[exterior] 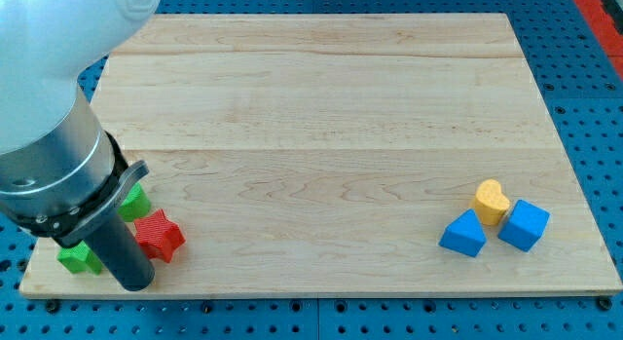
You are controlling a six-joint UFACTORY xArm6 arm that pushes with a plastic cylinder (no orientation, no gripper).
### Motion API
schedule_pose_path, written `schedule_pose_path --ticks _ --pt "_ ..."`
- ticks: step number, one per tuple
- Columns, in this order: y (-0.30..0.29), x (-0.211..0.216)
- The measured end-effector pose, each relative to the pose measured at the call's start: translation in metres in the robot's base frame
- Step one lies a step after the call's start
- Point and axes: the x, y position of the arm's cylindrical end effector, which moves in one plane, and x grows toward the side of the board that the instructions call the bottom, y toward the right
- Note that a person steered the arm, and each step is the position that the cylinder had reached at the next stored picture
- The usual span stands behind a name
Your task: Push the green star close to the green circle
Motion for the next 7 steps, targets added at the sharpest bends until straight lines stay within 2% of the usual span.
schedule_pose_path --ticks 1,2,4,6,7 --pt "0.010 0.008" --pt "-0.015 0.008" --pt "-0.118 0.008" --pt "-0.078 -0.028" --pt "-0.089 -0.029"
